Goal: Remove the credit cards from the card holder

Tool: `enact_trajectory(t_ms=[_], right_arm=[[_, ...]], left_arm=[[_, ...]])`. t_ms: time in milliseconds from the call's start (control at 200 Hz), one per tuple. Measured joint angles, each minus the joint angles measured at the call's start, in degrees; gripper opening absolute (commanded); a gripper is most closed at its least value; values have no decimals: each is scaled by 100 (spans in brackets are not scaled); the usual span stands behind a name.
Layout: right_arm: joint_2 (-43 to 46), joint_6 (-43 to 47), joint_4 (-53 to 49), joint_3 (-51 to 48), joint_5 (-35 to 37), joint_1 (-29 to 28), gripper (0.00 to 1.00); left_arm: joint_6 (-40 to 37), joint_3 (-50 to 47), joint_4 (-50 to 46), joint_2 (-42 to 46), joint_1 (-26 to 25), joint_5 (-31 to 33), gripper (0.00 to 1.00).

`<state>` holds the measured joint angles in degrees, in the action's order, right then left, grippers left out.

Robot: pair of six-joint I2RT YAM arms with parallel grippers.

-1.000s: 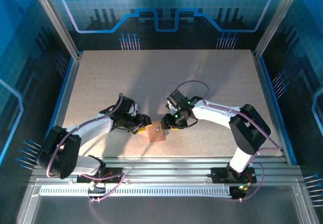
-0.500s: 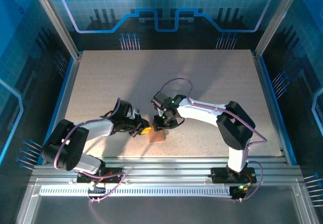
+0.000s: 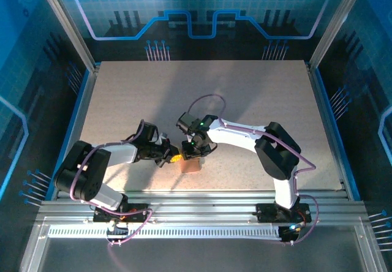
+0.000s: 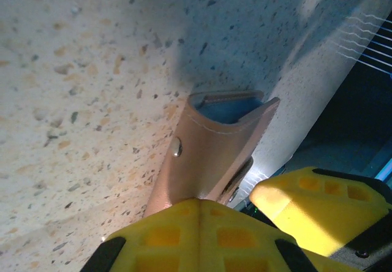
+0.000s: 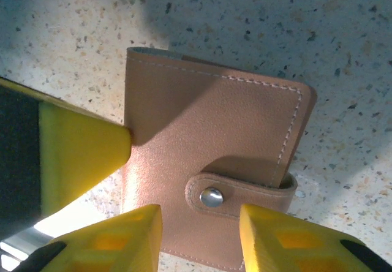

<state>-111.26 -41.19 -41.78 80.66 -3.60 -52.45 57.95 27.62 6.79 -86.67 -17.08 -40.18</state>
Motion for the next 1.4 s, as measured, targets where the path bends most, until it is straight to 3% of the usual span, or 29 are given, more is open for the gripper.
enact_trajectory(t_ms=[700, 1401], right_arm=[[-496, 35, -463, 487, 739, -330, 35], [-575, 133, -662, 643, 1244, -535, 15]], left_arm=[[2, -4, 219, -319, 48, -232, 0], [-4, -15, 232, -348, 81, -273, 0]])
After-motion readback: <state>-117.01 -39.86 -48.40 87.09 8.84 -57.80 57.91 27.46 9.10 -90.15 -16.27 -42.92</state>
